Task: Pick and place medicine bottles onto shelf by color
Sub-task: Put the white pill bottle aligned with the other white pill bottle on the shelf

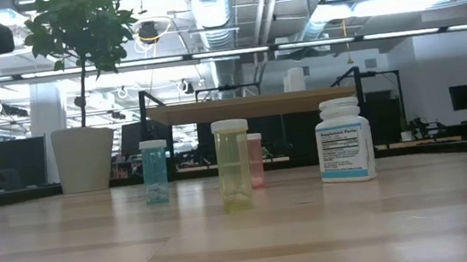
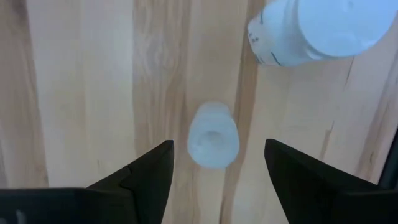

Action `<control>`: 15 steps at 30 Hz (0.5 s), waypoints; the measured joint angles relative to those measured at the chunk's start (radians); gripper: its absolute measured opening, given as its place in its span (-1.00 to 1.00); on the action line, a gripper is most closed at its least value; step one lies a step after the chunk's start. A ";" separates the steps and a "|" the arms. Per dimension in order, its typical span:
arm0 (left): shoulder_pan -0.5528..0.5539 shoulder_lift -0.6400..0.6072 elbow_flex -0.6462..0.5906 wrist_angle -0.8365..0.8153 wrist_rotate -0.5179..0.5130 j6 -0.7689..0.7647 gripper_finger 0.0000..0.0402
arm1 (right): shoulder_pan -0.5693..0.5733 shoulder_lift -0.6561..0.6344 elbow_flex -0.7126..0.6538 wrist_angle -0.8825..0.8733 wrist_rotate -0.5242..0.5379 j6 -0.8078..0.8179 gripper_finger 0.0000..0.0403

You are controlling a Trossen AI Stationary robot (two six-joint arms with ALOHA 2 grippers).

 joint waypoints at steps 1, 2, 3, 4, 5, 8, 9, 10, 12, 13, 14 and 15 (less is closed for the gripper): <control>0.000 0.000 0.000 0.000 -0.007 0.000 0.18 | 0.000 0.000 0.000 0.000 0.000 0.000 0.15; 0.000 0.000 0.000 0.000 -0.011 0.000 0.18 | 0.000 0.000 0.000 0.000 0.000 0.000 0.15; 0.000 0.000 0.000 0.000 -0.012 0.000 0.18 | 0.000 0.000 0.000 0.000 0.000 0.000 0.15; 0.000 0.000 0.000 0.001 -0.012 0.000 0.18 | 0.000 0.000 0.000 0.000 0.000 0.000 0.15; 0.000 0.000 0.000 0.001 -0.012 0.000 0.18 | 0.000 0.000 0.000 0.000 0.000 0.000 0.15; 0.000 0.000 0.000 0.002 -0.014 0.000 0.18 | 0.000 0.000 0.000 0.000 0.000 0.000 0.15; 0.000 0.000 0.000 0.002 -0.015 0.000 0.18 | 0.000 0.000 0.000 0.000 0.000 0.000 0.15; 0.000 0.000 0.000 0.002 -0.019 0.000 0.18 | 0.000 0.000 0.000 0.000 0.000 0.000 0.15; 0.000 0.013 0.000 0.002 -0.024 0.002 0.18 | 0.000 0.000 0.000 -0.001 0.000 0.000 0.15; -0.002 0.022 0.000 -0.001 -0.023 0.015 0.18 | 0.000 0.000 0.000 0.000 0.000 0.000 0.15; -0.005 0.033 0.000 0.000 -0.021 0.027 0.18 | 0.000 0.000 0.000 -0.001 0.000 0.000 0.15; -0.005 0.044 0.000 0.004 -0.013 0.031 0.18 | 0.000 0.000 0.000 -0.001 0.000 0.000 0.15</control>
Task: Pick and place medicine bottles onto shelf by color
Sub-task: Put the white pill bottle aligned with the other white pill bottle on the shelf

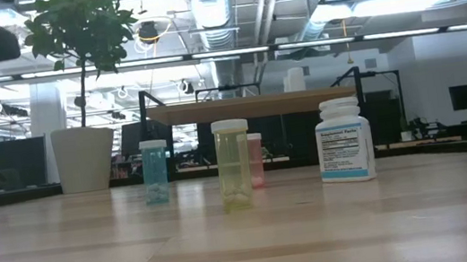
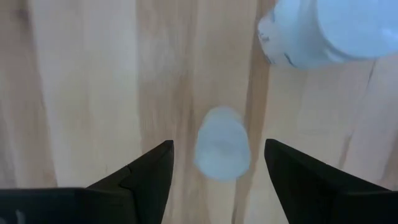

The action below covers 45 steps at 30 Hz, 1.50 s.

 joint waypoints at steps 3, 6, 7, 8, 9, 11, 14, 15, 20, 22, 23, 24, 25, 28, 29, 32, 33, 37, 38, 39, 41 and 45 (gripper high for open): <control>-0.001 0.025 0.000 0.002 0.003 0.001 0.18 | 0.000 0.000 0.000 0.000 0.000 0.000 0.15; 0.000 0.037 0.000 0.000 0.001 0.001 0.18 | 0.000 0.000 0.000 0.001 0.000 0.000 0.15; 0.000 0.037 0.000 -0.003 -0.001 0.005 0.18 | 0.000 0.000 0.000 0.001 0.000 0.000 0.15; 0.000 0.037 0.000 -0.001 -0.001 0.007 0.18 | 0.000 0.000 0.000 0.001 0.000 0.000 0.15; -0.001 0.037 0.000 0.004 -0.007 0.007 0.18 | 0.000 0.000 0.000 0.001 0.000 0.000 0.15; -0.001 0.037 0.000 0.005 -0.020 0.007 0.18 | 0.000 0.000 0.000 0.001 0.000 0.000 0.15; -0.001 0.037 0.000 0.005 -0.015 0.010 0.18 | 0.000 0.000 0.000 0.001 0.000 0.000 0.15; -0.001 0.037 0.000 0.005 -0.013 0.010 0.18 | 0.000 0.000 0.000 0.001 0.000 0.000 0.15; -0.001 0.037 0.000 0.005 -0.006 0.027 0.18 | 0.000 0.000 0.000 0.001 0.000 0.000 0.15; -0.001 0.037 0.000 0.005 -0.005 0.030 0.18 | 0.000 0.000 0.000 0.001 0.000 0.000 0.15; -0.001 0.037 0.000 0.005 -0.005 0.030 0.18 | 0.000 0.000 0.000 0.001 0.000 0.000 0.15; -0.001 0.037 0.000 0.005 -0.003 0.031 0.18 | 0.000 0.000 0.000 0.001 0.000 0.000 0.15; -0.001 0.037 0.000 0.005 0.003 0.035 0.18 | 0.000 0.000 0.000 0.001 0.000 0.000 0.15; -0.001 0.037 0.000 0.005 0.017 0.041 0.18 | 0.000 0.000 0.000 0.001 0.000 0.000 0.15; -0.001 0.037 0.000 0.005 0.018 0.045 0.18 | 0.000 0.000 0.000 0.001 0.000 0.000 0.15; -0.001 0.037 0.000 0.005 0.017 0.066 0.18 | 0.000 0.000 0.000 0.001 0.000 0.000 0.15; -0.001 0.037 0.000 0.005 0.017 0.073 0.18 | 0.000 0.000 0.000 0.001 0.000 0.000 0.15; 0.000 0.037 0.000 0.004 0.006 0.076 0.18 | 0.000 0.000 0.000 0.001 0.000 0.000 0.15; 0.000 0.037 0.000 0.004 0.006 0.081 0.18 | 0.000 0.000 0.000 0.001 0.000 0.000 0.15; 0.000 0.037 0.000 0.003 0.006 0.083 0.18 | 0.000 0.000 0.000 0.001 0.000 0.000 0.15; 0.000 0.037 0.000 0.002 0.006 0.083 0.18 | 0.000 0.000 0.000 0.001 0.000 0.000 0.15; 0.000 0.037 0.000 -0.008 0.006 0.093 0.18 | 0.000 0.000 0.000 0.001 0.000 0.000 0.15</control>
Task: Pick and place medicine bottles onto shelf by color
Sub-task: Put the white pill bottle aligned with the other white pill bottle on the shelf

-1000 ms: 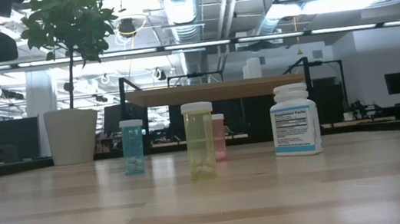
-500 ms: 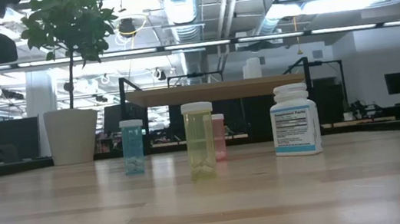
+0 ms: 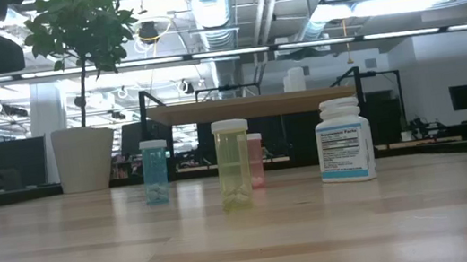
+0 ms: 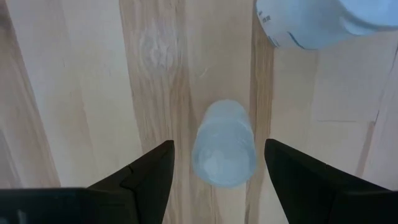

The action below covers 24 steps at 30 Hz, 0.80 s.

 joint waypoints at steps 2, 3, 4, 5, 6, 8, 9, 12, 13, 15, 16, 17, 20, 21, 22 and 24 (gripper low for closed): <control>0.001 0.000 -0.002 0.005 0.000 0.009 0.18 | 0.000 0.000 0.000 0.000 0.000 0.000 0.15; 0.002 0.000 -0.004 0.006 0.000 0.009 0.18 | 0.000 0.000 0.000 0.000 0.000 0.000 0.15; 0.003 0.000 -0.007 0.005 0.001 0.009 0.18 | 0.000 0.000 0.000 0.000 0.000 0.000 0.15; 0.003 0.000 -0.008 0.005 0.001 0.009 0.18 | 0.000 0.000 0.000 0.000 0.000 0.000 0.15; 0.003 0.000 -0.011 0.009 0.001 0.009 0.18 | 0.000 0.000 0.000 0.000 0.000 0.000 0.15; 0.003 0.000 -0.022 0.023 0.001 0.009 0.18 | 0.000 0.000 0.000 0.000 0.000 0.000 0.15; 0.003 0.000 -0.026 0.022 0.001 0.008 0.17 | 0.000 0.000 0.000 0.000 0.000 0.000 0.15; 0.003 0.000 -0.033 0.025 0.001 0.002 0.11 | 0.000 0.000 0.000 0.000 0.000 0.000 0.15; 0.003 0.000 -0.034 0.023 0.001 -0.002 0.08 | 0.000 0.000 0.000 0.000 0.000 0.000 0.15; 0.003 0.000 -0.033 0.027 0.001 -0.010 0.02 | 0.000 0.000 0.000 0.000 0.000 0.000 0.15; 0.003 0.000 -0.033 0.030 0.002 -0.012 -0.01 | 0.000 0.000 0.000 0.000 0.000 0.000 0.15; 0.003 0.000 -0.033 0.034 0.002 -0.012 -0.04 | 0.000 0.000 0.000 0.000 0.000 0.000 0.15; 0.003 0.000 -0.033 0.053 0.009 -0.011 -0.13 | 0.000 0.000 0.000 0.000 0.000 0.000 0.15; 0.003 0.000 -0.033 0.052 0.014 -0.011 -0.16 | 0.000 0.000 0.000 0.000 0.000 0.000 0.15; 0.003 0.000 -0.033 0.051 0.021 -0.012 -0.18 | 0.000 0.000 0.000 0.000 0.000 0.000 0.15; 0.003 0.000 -0.033 0.051 0.038 -0.014 -0.23 | 0.000 0.000 0.000 0.000 0.000 0.000 0.15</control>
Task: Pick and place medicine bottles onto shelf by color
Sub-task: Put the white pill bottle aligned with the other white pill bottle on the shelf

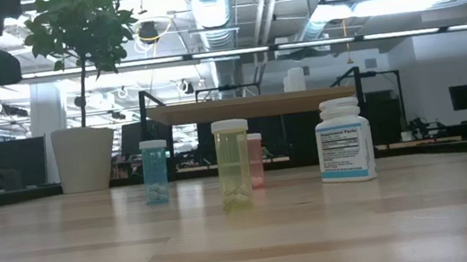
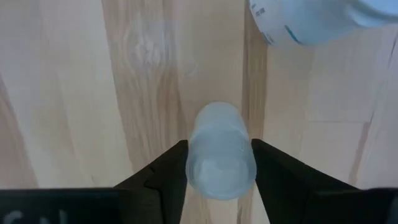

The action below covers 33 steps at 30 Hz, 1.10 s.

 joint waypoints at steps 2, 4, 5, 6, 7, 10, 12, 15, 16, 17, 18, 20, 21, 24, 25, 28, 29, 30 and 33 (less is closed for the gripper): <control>0.000 -0.002 0.000 -0.001 0.015 -0.002 -0.28 | 0.000 0.000 0.000 0.000 0.000 0.000 0.15; 0.001 -0.002 0.010 -0.017 0.018 -0.007 -0.33 | 0.000 0.000 0.000 0.000 0.000 0.000 0.15; 0.001 -0.002 0.022 -0.033 0.016 -0.009 -0.36 | 0.000 0.000 0.000 0.000 0.000 0.000 0.15; 0.001 -0.002 0.038 -0.050 0.016 -0.013 -0.38 | 0.000 0.000 0.000 0.000 0.000 0.000 0.15; 0.004 -0.002 0.057 -0.069 0.016 -0.023 -0.40 | 0.000 0.000 0.000 0.000 0.000 0.000 0.15; 0.019 -0.002 0.128 -0.192 0.021 -0.063 -0.43 | 0.000 0.000 0.000 0.000 0.000 0.000 0.15; 0.036 -0.003 0.190 -0.274 0.027 -0.069 -0.43 | 0.000 0.000 0.000 0.000 0.000 0.000 0.15; 0.083 -0.003 0.284 -0.378 0.028 -0.055 -0.41 | 0.000 0.000 0.000 0.000 0.000 -0.003 0.15; 0.104 -0.003 0.320 -0.399 0.028 -0.035 -0.41 | 0.000 0.000 0.000 0.000 0.000 -0.003 0.15; 0.127 -0.003 0.355 -0.411 0.028 -0.007 -0.41 | 0.000 0.000 0.000 -0.001 0.000 -0.003 0.15; 0.153 -0.004 0.387 -0.422 0.027 0.022 -0.42 | 0.000 0.000 0.000 -0.001 0.000 -0.003 0.15; 0.208 -0.004 0.442 -0.437 0.027 0.080 -0.44 | 0.000 0.000 0.000 -0.003 0.000 -0.003 0.15; 0.240 -0.004 0.468 -0.435 0.025 0.109 -0.44 | 0.000 0.000 0.000 -0.004 0.000 -0.003 0.15; 0.341 -0.004 0.537 -0.438 0.001 0.196 -0.44 | 0.000 0.000 0.000 -0.011 0.000 -0.003 0.15; 0.378 -0.004 0.555 -0.439 -0.003 0.224 -0.43 | 0.000 0.000 0.000 -0.010 0.000 -0.003 0.15; 0.493 -0.004 0.597 -0.435 -0.024 0.290 -0.42 | 0.000 0.000 0.000 -0.013 0.000 -0.003 0.15; 0.531 -0.004 0.606 -0.430 -0.032 0.310 -0.43 | 0.000 0.000 0.000 -0.017 0.000 -0.003 0.15; 0.571 -0.004 0.614 -0.420 -0.039 0.333 -0.43 | 0.000 0.000 0.000 -0.020 0.000 -0.003 0.15; 0.688 -0.004 0.629 -0.376 -0.042 0.419 -0.44 | 0.000 0.000 0.000 -0.039 0.000 -0.003 0.15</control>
